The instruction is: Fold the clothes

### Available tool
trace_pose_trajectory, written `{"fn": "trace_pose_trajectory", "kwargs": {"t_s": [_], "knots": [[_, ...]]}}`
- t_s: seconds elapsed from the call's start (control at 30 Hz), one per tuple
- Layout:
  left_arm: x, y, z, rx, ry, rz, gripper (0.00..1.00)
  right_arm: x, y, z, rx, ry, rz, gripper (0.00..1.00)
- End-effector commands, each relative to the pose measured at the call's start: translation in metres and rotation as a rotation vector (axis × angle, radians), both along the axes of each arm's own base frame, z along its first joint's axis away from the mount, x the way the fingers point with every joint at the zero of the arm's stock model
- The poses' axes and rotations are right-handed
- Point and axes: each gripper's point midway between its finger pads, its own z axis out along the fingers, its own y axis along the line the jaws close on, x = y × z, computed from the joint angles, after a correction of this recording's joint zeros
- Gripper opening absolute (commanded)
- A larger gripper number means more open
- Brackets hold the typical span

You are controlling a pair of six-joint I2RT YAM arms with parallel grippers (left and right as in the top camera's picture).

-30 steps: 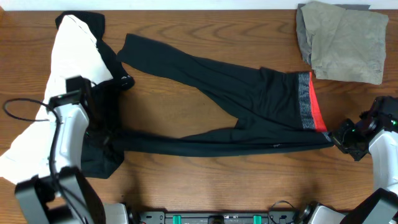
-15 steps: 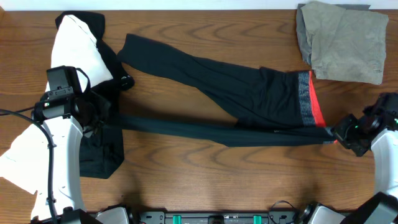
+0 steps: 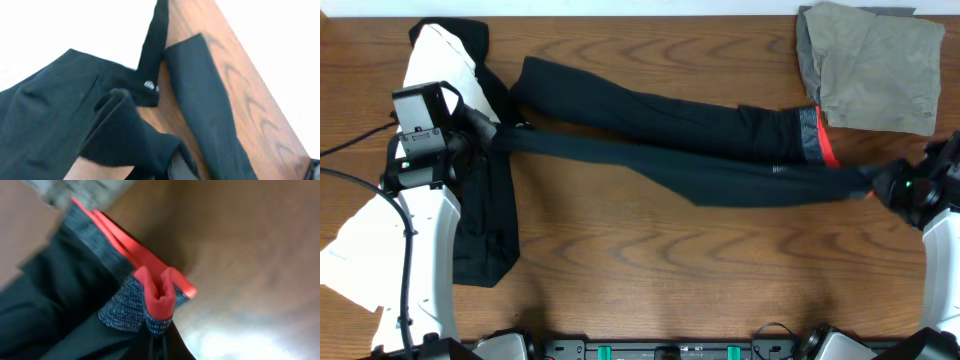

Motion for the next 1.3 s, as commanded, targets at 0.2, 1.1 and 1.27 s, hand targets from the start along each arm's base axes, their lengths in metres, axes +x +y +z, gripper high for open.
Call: {"fn": "trace_pose_trajectory", "kwargs": {"t_s": [0.2, 1.1, 1.27], "knots": [[0.025, 0.021, -0.009, 0.073, -0.021, 0.047, 0.06, 0.058, 0.023, 0.035, -0.080, -0.206, 0.126, 0.01], [0.124, 0.003, -0.048, 0.095, -0.230, 0.039, 0.06, 0.162, 0.086, 0.006, -0.151, -0.387, 0.185, 0.01], [0.134, 0.008, -0.052, 0.110, -0.263, 0.055, 0.06, 0.166, 0.081, -0.004, -0.168, -0.377, 0.168, 0.01]]}}
